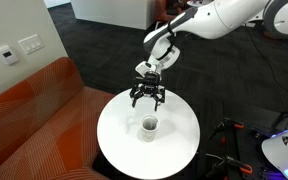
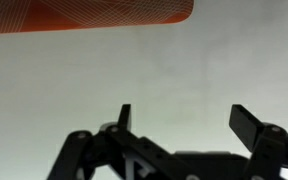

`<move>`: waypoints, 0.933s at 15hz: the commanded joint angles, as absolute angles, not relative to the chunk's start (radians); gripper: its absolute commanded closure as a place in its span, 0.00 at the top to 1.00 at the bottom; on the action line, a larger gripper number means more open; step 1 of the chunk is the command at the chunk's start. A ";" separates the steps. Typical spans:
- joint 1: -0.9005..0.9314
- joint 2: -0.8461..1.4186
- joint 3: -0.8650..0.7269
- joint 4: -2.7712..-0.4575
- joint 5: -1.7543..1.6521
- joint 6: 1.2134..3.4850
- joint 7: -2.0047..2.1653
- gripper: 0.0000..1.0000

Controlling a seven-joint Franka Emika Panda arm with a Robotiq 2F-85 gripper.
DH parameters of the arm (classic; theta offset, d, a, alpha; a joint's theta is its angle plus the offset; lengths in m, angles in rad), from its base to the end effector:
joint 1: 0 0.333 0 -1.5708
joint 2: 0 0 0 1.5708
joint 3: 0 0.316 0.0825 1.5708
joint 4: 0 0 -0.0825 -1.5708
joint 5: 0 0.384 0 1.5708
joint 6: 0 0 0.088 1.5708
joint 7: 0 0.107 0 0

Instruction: Put the marker into the cup.

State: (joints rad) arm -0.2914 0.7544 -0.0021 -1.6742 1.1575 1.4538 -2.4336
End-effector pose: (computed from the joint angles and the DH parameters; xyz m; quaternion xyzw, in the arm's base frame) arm 0.6087 -0.0723 0.1828 -0.5291 -0.5541 -0.4177 0.4885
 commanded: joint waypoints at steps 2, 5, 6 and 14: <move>-0.280 0.629 -0.021 -1.766 1.194 1.405 -2.489 1.00; -0.273 0.586 -0.027 -1.797 1.198 1.394 -2.498 1.00; -0.271 0.570 -0.028 -1.812 1.199 1.394 -2.505 1.00; -0.260 0.606 -0.037 -1.774 1.186 1.396 -2.477 1.00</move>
